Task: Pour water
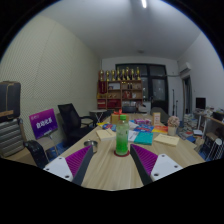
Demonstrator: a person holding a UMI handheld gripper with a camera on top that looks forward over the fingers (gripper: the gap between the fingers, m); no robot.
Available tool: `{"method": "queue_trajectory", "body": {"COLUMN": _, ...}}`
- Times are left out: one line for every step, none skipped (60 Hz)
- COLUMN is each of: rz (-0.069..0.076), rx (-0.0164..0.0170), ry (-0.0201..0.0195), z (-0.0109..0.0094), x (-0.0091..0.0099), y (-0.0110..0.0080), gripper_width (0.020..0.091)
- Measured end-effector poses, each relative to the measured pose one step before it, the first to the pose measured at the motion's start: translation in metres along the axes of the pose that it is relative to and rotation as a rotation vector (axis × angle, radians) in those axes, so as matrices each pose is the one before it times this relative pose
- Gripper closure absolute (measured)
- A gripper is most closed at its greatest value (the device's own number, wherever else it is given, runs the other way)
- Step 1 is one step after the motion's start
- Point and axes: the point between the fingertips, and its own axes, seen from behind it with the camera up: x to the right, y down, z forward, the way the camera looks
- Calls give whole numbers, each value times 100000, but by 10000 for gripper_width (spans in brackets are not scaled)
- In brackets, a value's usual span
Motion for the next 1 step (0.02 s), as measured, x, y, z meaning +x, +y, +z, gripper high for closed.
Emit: {"method": "queue_trajectory", "body": {"rz": 376, "rx": 30, "ry": 126, "z": -804, "x": -49, "y": 76, "gripper_width": 264}}
